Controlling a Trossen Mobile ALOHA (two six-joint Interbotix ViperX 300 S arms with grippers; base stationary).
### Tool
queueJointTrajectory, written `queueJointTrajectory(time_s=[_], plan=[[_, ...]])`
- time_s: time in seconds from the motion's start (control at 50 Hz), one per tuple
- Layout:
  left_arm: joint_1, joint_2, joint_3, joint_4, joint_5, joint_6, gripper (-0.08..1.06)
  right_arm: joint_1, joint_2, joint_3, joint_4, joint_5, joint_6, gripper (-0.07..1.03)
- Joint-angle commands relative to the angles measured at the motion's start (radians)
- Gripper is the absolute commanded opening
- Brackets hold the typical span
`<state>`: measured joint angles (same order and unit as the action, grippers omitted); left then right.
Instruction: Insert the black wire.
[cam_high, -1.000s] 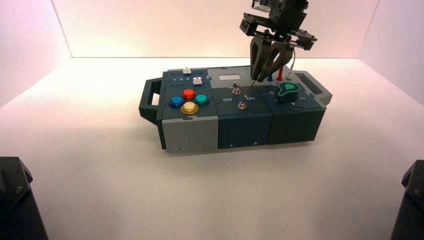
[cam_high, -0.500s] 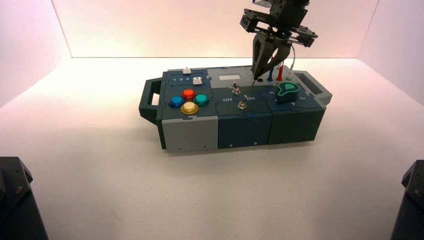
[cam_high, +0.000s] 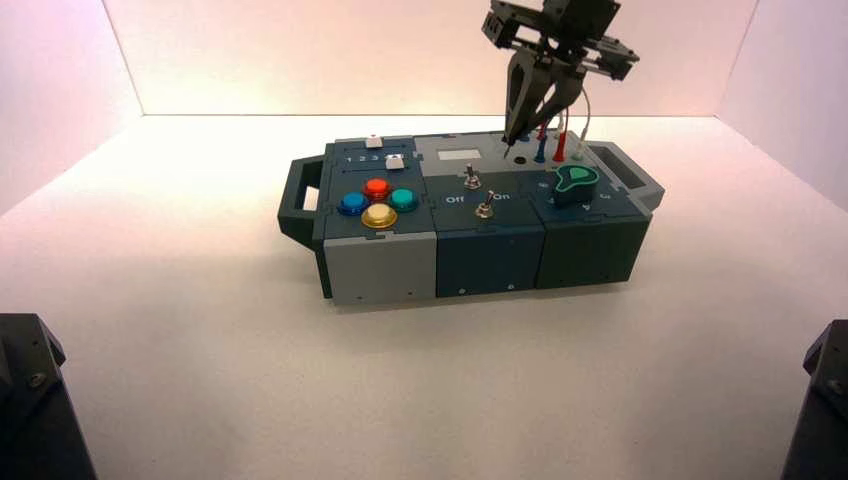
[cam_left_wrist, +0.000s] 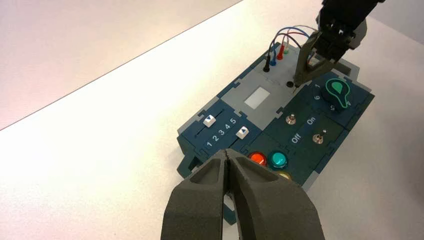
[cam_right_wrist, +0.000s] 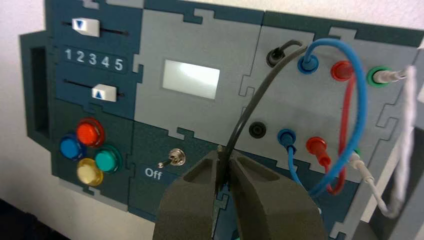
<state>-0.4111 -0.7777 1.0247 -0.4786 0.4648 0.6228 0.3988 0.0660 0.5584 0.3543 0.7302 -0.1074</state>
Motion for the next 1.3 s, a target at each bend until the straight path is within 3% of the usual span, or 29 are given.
queueJointTrajectory(time_s=[0.02,0.52,0.82,1.18,1.3], plan=[[-0.005,-0.002,-0.011,0.002,-0.009,0.006,-0.03,0.005,-0.051,-0.009,-0.029,0.000,-0.006,-0.02],[-0.005,-0.002,-0.011,0.002,-0.009,0.005,-0.03,0.005,-0.103,0.003,-0.201,-0.009,-0.006,-0.02],[-0.005,-0.002,-0.011,0.002,-0.009,0.006,-0.03,0.037,-0.092,-0.008,-0.256,-0.009,-0.011,-0.02],[-0.005,-0.002,-0.009,0.002,-0.009,0.006,-0.03,0.052,-0.048,-0.034,-0.279,-0.002,-0.009,-0.02],[-0.005,-0.002,-0.009,0.003,-0.009,0.005,-0.03,0.054,-0.038,-0.035,-0.305,0.002,-0.009,-0.02]])
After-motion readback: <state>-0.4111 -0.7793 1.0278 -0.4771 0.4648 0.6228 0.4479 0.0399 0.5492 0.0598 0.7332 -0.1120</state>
